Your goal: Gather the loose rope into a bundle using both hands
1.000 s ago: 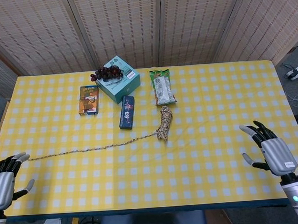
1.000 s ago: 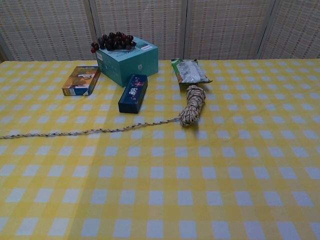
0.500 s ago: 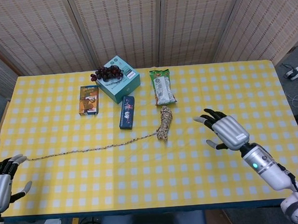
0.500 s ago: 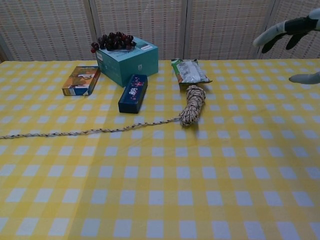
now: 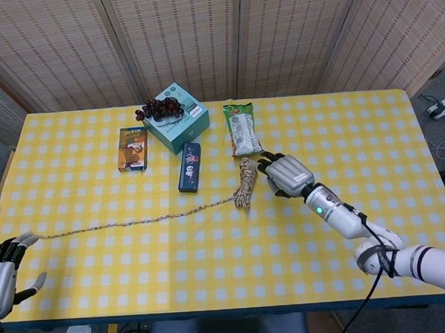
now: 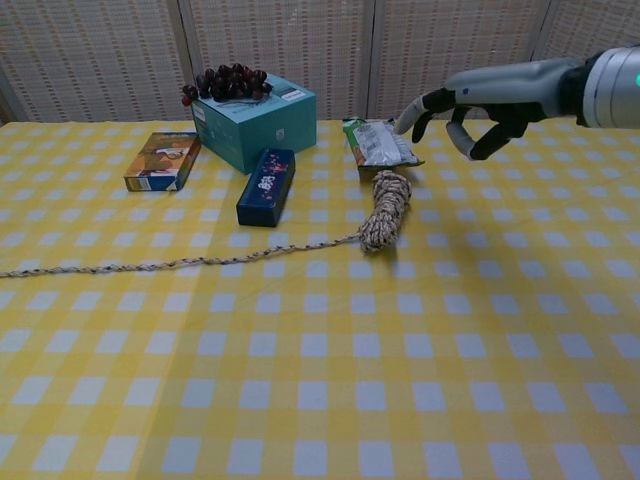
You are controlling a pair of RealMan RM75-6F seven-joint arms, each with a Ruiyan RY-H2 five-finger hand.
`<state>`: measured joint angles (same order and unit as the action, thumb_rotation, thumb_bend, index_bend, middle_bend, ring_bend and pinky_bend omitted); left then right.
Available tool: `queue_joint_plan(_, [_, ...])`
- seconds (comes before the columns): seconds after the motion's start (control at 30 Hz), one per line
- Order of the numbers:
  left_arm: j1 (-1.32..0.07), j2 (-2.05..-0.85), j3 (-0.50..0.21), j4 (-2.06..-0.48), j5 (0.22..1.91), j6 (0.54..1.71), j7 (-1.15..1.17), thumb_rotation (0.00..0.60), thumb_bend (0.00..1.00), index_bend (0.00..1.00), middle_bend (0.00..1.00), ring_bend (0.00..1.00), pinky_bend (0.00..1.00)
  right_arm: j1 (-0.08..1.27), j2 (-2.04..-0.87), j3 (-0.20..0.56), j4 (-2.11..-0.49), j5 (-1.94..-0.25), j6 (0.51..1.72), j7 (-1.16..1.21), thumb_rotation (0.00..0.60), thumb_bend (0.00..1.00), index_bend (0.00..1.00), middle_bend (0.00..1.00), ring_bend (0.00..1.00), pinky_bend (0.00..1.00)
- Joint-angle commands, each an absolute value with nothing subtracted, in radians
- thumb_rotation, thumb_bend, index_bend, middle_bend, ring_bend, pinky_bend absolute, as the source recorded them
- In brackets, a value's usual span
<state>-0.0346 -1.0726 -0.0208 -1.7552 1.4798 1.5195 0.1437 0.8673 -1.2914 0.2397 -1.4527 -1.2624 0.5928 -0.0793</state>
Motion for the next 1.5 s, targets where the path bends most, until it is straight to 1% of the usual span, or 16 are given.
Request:
queue_joint_plan(0.03, [-0.032, -1.074, -0.019, -1.753, 1.480, 1.521, 0.142, 0.600, 0.28, 0.26, 0.19, 0.15, 0.14, 0.925, -1.359, 0.248, -1.370, -1.204, 0.530, -0.090, 0.600, 0.84, 0.16, 0.22, 0.07, 0.21])
queue_joint_plan(0.3, [-0.023, -1.075, -0.015, -1.742, 1.472, 1.521, 0.129, 0.600, 0.28, 0.26, 0.19, 0.15, 0.14, 1.021, -1.459, 0.233, -1.223, -1.098, 0.471, -0.142, 0.600, 0.85, 0.16, 0.22, 0.08, 0.21])
queue_joint_plan(0.47, [-0.021, -1.077, -0.013, -1.734, 1.475, 1.521, 0.122, 0.600, 0.28, 0.26, 0.19, 0.15, 0.14, 1.051, -1.492, 0.207, -1.186, -1.033, 0.467, -0.182, 0.600, 0.86, 0.16, 0.22, 0.08, 0.21])
queue_joint_plan(0.57, [-0.018, -1.078, -0.012, -1.728, 1.475, 1.522, 0.115, 0.600, 0.28, 0.26, 0.19, 0.15, 0.14, 1.039, -1.483, 0.194, -1.221, -1.041, 0.493, -0.183, 0.600, 0.86, 0.16, 0.24, 0.08, 0.21])
queue_joint_plan(0.9, [-0.009, -1.082, -0.005, -1.709, 1.473, 1.520, 0.089, 0.600, 0.28, 0.26, 0.19, 0.15, 0.14, 0.942, -1.398, 0.099, -1.375, -1.142, 0.625, -0.205, 0.600, 0.86, 0.16, 0.29, 0.08, 0.21])
queue_joint_plan(1.03, [-0.010, -1.081, -0.005, -1.709, 1.476, 1.517, 0.085, 0.600, 0.28, 0.26, 0.19, 0.15, 0.14, 0.913, -1.390, 0.067, -1.394, -1.172, 0.647, -0.204, 0.600, 0.86, 0.16, 0.32, 0.08, 0.18])
queue_joint_plan(1.1, [-0.012, -1.082, -0.005, -1.712, 1.481, 1.516, 0.086, 0.600, 0.28, 0.26, 0.19, 0.15, 0.14, 0.909, -1.397, 0.057, -1.394, -1.173, 0.641, -0.204, 0.600, 0.86, 0.13, 0.32, 0.08, 0.15])
queue_joint_plan(1.17, [-0.013, -1.083, -0.004, -1.716, 1.484, 1.514, 0.088, 0.600, 0.28, 0.26, 0.19, 0.15, 0.14, 0.909, -1.407, 0.054, -1.392, -1.164, 0.631, -0.205, 0.600, 0.86, 0.09, 0.31, 0.07, 0.12])
queue_joint_plan(1.27, [-0.014, -1.083, -0.004, -1.720, 1.486, 1.513, 0.090, 0.600, 0.28, 0.26, 0.19, 0.15, 0.14, 0.913, -1.430, 0.056, -1.385, -1.147, 0.621, -0.207, 0.600, 0.86, 0.01, 0.25, 0.01, 0.05])
queue_joint_plan(1.37, [-0.015, -1.081, -0.006, -1.721, 1.484, 1.511, 0.092, 0.600, 0.28, 0.26, 0.19, 0.15, 0.14, 0.918, -1.457, 0.065, -1.373, -1.135, 0.619, -0.203, 0.600, 0.86, 0.00, 0.21, 0.00, 0.01])
queue_joint_plan(1.5, [-0.016, -1.080, -0.006, -1.721, 1.481, 1.508, 0.092, 0.600, 0.28, 0.26, 0.19, 0.15, 0.14, 0.928, -1.492, 0.083, -1.365, -1.134, 0.628, -0.200, 0.600, 0.86, 0.00, 0.19, 0.00, 0.00])
